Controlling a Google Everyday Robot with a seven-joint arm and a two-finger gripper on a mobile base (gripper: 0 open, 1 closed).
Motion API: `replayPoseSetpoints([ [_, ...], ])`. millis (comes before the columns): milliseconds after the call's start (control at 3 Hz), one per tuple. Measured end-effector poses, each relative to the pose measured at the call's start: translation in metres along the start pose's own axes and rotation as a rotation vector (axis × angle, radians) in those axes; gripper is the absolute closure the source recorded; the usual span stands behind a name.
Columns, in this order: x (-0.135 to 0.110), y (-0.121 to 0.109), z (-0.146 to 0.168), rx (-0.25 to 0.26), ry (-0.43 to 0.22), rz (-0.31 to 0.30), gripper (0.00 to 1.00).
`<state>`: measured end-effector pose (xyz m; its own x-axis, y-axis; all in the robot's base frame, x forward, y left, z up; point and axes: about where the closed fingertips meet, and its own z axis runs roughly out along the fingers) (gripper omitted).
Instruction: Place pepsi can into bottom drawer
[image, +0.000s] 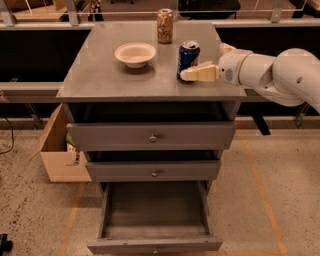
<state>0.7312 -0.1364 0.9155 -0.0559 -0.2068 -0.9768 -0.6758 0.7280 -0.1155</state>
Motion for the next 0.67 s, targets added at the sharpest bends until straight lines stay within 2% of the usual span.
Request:
replayPoseSetpoints([
  [667,0.006,-0.01,0.051,0.002,-0.001,0.013,0.0],
])
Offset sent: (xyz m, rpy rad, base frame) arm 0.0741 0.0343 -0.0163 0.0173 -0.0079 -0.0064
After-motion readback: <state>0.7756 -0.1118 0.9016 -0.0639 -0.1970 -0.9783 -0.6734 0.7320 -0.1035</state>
